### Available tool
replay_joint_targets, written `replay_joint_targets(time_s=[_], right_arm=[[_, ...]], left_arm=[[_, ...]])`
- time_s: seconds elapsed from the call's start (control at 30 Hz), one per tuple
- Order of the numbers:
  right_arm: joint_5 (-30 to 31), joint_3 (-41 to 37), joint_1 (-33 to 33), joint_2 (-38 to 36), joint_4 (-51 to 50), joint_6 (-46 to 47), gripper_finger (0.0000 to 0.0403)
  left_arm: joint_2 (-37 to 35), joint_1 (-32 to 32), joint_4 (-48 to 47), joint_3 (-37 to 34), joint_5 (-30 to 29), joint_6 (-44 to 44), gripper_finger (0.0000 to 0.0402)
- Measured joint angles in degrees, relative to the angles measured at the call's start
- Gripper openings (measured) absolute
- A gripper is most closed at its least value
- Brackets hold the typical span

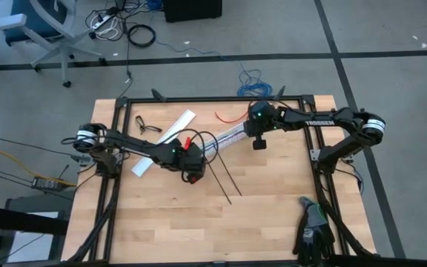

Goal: Ziptie cables
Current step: Put the ziptied cables into the white cable duct

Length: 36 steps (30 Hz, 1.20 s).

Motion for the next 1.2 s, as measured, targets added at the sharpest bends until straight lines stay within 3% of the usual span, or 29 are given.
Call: replay_joint_targets(time_s=[0.33, 0.73, 1.2], right_arm=[[-3.27, 5.34, -3.24, 5.19, -7.52, -1.76, 0.0009], [-5.90, 5.47, -3.35, 7.08, -7.28, -0.77, 0.0018], [-6.55, 5.40, -3.30, 7.08, -7.51, 0.22, 0.0068]], left_arm=[[-0.18, 2.19, 3.31, -0.96, 3.10, 2.63, 0.0023], [-0.09, 2.11, 3.82, -0.99, 5.89, 2.48, 0.0044], [-0.09, 1.88, 2.73, -1.05, 6.70, 0.85, 0.0050]])
